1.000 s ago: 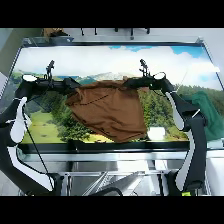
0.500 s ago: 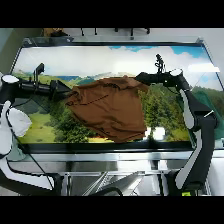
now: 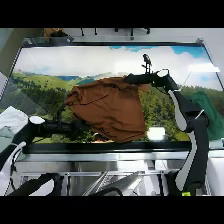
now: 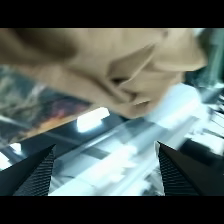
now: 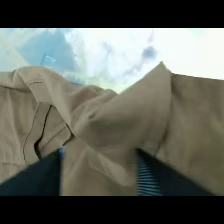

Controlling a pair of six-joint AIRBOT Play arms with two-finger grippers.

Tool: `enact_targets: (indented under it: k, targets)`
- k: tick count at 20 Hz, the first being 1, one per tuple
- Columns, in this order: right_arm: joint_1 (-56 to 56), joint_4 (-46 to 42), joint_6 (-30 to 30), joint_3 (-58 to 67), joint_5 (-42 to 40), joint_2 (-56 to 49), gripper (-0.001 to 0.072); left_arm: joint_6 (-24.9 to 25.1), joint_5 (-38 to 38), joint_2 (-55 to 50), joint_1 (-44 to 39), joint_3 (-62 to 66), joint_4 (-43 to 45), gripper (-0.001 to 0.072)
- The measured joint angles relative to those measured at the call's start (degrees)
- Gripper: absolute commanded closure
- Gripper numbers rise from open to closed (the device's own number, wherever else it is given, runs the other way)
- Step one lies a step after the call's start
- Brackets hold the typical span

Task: Fold the shirts.

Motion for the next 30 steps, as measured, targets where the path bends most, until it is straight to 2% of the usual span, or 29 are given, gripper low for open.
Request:
enact_targets:
  k: [2,6,10,11,12,13,14,18,22,26,30]
  targets:
    - [1.22,0.0,-0.17,0.0,-2.45,-0.33,0.0681,-1.68,6.01,3.45,-3.91,-4.63,-0.11,0.001]
    - [1.99,0.0,-0.42,0.0,-4.94,-0.61,0.0696,-5.4,19.87,7.3,-11.82,-9.51,-0.31,0.001]
    - [2.12,-0.02,-0.52,0.0,-5.14,-0.68,0.0696,-7.48,32.54,4.87,-17.64,-8.7,-2.73,0.0011]
    - [2.12,-0.02,-0.52,0.0,-5.14,-0.68,0.0696,-7.69,34.58,3.32,-18.62,-7.56,-2.84,0.0056]
    - [2.12,-0.02,-0.52,0.0,-5.14,-0.68,0.0696,-7.91,36.28,1.51,-19.39,-6.12,-2.95,0.0276]
    - [2.12,-0.02,-0.52,0.0,-5.18,-0.68,0.0696,-7.93,37.51,-0.66,-19.96,-4.48,-2.73,0.0547]
    - [2.1,-0.04,-0.52,0.0,-5.16,-0.68,0.0696,-8.09,38.05,-2.95,-20.33,-2.73,-1.79,0.0689]
    - [0.48,-3.21,-0.59,-0.02,-4.52,0.35,0.0698,-7.87,32.57,-9.64,-18.43,4.72,2.69,0.0691]
    - [-4.17,-13.05,3.04,0.0,-0.61,4.9,0.07,-7.74,23.85,-11.93,-9.7,12.22,12.04,0.0692]
    - [-8.94,-23.74,7.98,-1.42,11.54,10.86,0.07,-8.04,15.74,-13.05,1.86,23.37,18.43,0.0692]
    - [-9.46,-28.35,11.93,-11.15,22.12,18.6,0.0699,-5.4,8.52,-18.16,7.56,36.5,20.59,0.0691]
